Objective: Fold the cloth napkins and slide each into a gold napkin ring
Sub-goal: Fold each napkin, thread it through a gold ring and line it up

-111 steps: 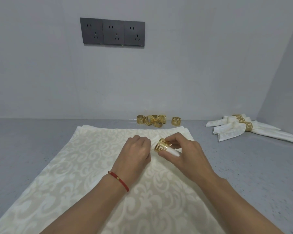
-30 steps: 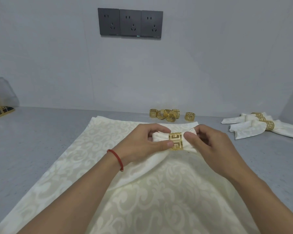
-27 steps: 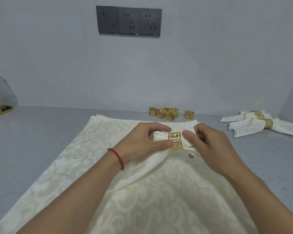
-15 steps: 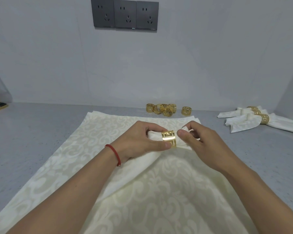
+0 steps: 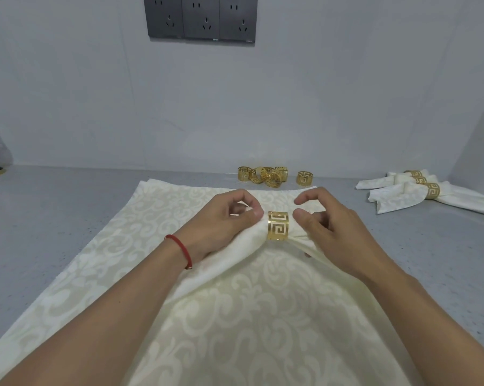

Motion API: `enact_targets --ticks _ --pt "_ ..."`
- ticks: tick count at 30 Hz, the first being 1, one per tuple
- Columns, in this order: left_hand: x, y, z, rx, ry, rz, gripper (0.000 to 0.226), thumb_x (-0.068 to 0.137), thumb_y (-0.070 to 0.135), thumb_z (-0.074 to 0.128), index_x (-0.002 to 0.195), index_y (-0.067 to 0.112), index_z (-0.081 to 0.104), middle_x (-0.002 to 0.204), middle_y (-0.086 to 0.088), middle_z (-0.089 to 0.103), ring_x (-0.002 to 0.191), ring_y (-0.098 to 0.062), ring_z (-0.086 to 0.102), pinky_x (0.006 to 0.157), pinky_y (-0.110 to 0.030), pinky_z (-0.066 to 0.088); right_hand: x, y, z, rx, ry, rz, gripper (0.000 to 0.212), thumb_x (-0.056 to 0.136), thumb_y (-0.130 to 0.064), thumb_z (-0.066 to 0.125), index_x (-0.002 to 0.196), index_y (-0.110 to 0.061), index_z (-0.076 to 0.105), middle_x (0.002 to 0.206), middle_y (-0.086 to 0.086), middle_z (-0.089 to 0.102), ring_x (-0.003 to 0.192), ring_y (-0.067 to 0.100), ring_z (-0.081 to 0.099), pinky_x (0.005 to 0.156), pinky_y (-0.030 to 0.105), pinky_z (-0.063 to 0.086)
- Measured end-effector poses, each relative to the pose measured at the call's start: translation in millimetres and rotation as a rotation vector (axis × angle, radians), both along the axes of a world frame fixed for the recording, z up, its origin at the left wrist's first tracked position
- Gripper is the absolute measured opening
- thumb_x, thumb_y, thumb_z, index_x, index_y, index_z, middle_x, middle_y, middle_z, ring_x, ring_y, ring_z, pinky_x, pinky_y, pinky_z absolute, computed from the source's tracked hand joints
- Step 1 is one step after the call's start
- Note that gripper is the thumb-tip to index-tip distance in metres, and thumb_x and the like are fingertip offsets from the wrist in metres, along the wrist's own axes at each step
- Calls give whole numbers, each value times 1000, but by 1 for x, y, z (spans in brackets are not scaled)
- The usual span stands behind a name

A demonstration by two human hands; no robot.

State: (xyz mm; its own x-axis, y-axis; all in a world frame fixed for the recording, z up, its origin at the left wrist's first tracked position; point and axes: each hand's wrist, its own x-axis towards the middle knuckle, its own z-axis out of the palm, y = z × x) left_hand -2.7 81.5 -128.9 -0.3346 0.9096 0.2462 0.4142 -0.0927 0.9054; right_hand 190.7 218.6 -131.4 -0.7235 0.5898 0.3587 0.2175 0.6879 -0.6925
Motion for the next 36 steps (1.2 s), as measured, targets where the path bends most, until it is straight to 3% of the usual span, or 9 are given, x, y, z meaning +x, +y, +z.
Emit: enact_targets --ticks 2,5,8,14,20,23,27,31,36 --pt "-1 0 -1 14 4 10 13 96 27 65 94 14 66 77 7 65 68 -10 51 65 -22 39 3 -2 3 -70 7 54 9 101 -38 59 108 -33 56 65 14 53 56 23 68 57 30 41" --pt "-2 0 -1 12 12 5 11 95 22 66 93 12 63 64 10 55 54 -5 44 53 -16 36 4 -2 4 -94 27 37 11 100 -36 62 102 -27 58 65 15 54 59 33 71 60 34 39" --pt "-1 0 -2 -17 -78 -42 13 94 13 68 102 7 61 80 3 64 58 -7 54 53 -18 43 3 1 1 -156 26 25 13 102 -35 62 100 -23 58 53 -5 48 55 28 73 62 35 40" --pt "0 2 3 -70 -170 -120 31 93 1 65 123 9 64 102 -3 72 83 -10 67 69 -18 51 5 5 4 -225 18 34 13 101 -40 62 102 -27 59 59 -6 52 55 29 71 67 39 50" --pt "12 18 21 -155 -151 -11 36 84 2 76 117 10 66 80 -1 51 59 -8 55 61 -18 48 27 22 23 -288 -79 101 20 101 -36 62 121 -35 57 88 -4 67 72 27 76 85 44 55" --pt "30 33 24 -163 -201 66 34 79 8 82 109 8 67 72 -2 63 61 -13 59 64 -26 50 43 35 29 -272 -54 49 22 99 -31 67 120 -26 62 95 -4 76 72 28 76 82 44 58" --pt "73 70 22 -121 -233 144 22 73 11 88 86 11 70 66 2 70 61 -10 64 63 -24 50 81 68 29 -154 -115 -99 17 96 -34 70 100 -17 72 66 -16 65 62 4 60 61 19 42" --pt "116 124 12 -143 -196 180 20 65 17 90 77 14 74 69 1 69 60 -11 61 61 -23 46 123 111 18 -130 -151 -258 40 94 -38 72 91 1 66 68 -4 47 63 11 41 63 31 31" --pt "177 203 -5 -180 -124 176 26 67 32 89 86 18 78 87 -1 76 78 -14 71 67 -22 52 174 163 3 -38 -188 -476 29 96 -36 66 91 -7 72 82 0 67 79 19 59 66 33 39"
